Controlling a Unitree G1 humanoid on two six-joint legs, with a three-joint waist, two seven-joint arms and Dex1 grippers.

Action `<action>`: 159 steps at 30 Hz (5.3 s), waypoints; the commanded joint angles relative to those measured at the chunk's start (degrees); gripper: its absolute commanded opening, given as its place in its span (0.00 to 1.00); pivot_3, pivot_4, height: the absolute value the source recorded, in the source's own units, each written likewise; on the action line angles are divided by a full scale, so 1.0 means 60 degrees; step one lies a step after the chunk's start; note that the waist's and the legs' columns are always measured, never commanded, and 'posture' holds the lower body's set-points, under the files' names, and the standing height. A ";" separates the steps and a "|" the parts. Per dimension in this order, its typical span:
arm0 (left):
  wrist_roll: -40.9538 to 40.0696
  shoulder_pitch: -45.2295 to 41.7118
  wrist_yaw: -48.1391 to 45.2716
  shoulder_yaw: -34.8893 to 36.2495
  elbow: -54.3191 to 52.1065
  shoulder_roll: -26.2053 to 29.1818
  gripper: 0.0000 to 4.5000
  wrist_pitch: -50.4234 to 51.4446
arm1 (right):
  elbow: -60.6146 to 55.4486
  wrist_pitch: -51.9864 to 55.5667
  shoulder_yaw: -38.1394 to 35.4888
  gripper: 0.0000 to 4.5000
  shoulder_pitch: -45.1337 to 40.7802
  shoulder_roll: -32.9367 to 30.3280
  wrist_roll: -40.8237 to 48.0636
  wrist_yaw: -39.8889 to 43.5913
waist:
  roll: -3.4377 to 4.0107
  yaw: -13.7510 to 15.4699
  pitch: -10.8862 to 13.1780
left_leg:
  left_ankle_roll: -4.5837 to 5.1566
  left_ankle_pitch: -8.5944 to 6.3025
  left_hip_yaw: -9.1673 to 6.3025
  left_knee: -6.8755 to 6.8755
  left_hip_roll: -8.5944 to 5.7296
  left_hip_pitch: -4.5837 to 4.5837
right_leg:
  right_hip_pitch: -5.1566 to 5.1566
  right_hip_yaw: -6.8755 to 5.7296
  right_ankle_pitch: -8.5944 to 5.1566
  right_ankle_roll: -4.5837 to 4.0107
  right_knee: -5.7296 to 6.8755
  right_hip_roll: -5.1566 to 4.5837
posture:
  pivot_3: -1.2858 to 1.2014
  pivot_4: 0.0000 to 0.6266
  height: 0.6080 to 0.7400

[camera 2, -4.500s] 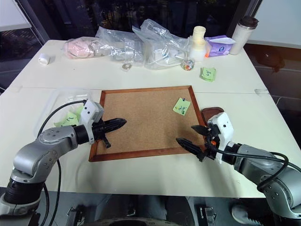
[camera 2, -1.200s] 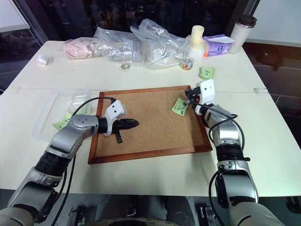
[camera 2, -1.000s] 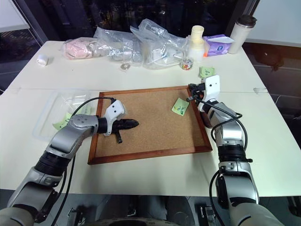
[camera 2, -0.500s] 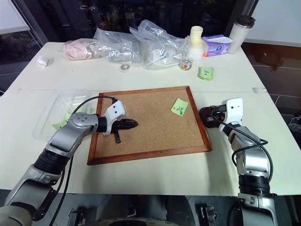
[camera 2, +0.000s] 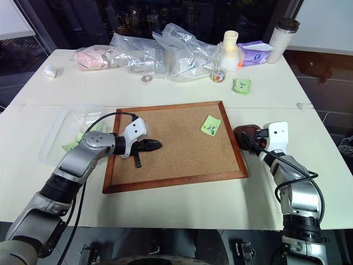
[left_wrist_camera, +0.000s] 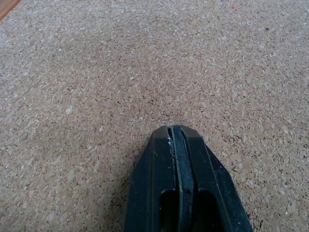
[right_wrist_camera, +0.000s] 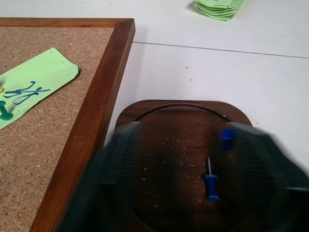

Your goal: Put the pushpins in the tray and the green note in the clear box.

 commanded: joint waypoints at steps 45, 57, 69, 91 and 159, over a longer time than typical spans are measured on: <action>0.0410 0.0184 0.0074 -0.0276 0.0457 -0.0003 0.00 0.0077 | 0.0200 -0.0558 0.2291 0.99 -0.1169 0.0619 0.0277 0.1652 | -0.0004 0.0045 -0.0006 | 0.0006 -0.0003 -0.0005 0.0001 -0.0005 -0.0002 | 0.0006 -0.0001 0.0000 0.0000 -0.0006 -0.0002 | 0.52 0.24 0.97; 0.0380 0.0378 0.0176 -0.0213 0.0235 0.0092 0.00 0.0209 | 0.0904 -0.1084 0.2426 0.02 -0.1260 0.0682 0.0021 0.1972 | -0.0004 0.0009 -0.0006 | 0.0004 -0.0002 -0.0005 0.0001 -0.0001 0.0003 | 0.0006 -0.0002 0.0000 -0.0001 -0.0002 0.0000 | 0.52 0.24 0.97; 0.0541 0.0342 -0.0053 -0.0513 0.0340 0.0212 0.00 0.0182 | 0.0118 -0.1384 0.1457 0.01 -0.1444 0.0933 0.0312 0.1160 | -0.0003 0.0019 -0.0005 | 0.0004 -0.0002 -0.0003 0.0000 0.0001 0.0003 | 0.0006 -0.0001 0.0000 0.0000 -0.0002 0.0001 | 0.52 0.24 0.97; 0.0707 0.0275 -0.0104 -0.0612 0.0580 0.0134 0.00 -0.0013 | -0.0676 -0.0473 -0.0056 0.01 0.0006 0.0086 0.0515 0.0293 | 0.0005 0.0001 -0.0012 | 0.0005 -0.0003 -0.0001 -0.0006 0.0002 0.0024 | 0.0021 0.0003 0.0000 -0.0001 -0.0003 0.0003 | 0.52 0.24 0.97; 0.0887 0.0249 -0.0034 -0.0460 0.0657 -0.0001 0.00 -0.0111 | 0.3742 -0.2728 0.3164 0.01 -0.1849 0.1702 -0.1194 0.1732 | -0.0046 -0.0012 -0.0062 | 0.0009 -0.0007 -0.0003 -0.0025 0.0010 0.0131 | 0.0122 0.0007 -0.0006 -0.0011 -0.0013 0.0000 | 0.52 0.24 0.97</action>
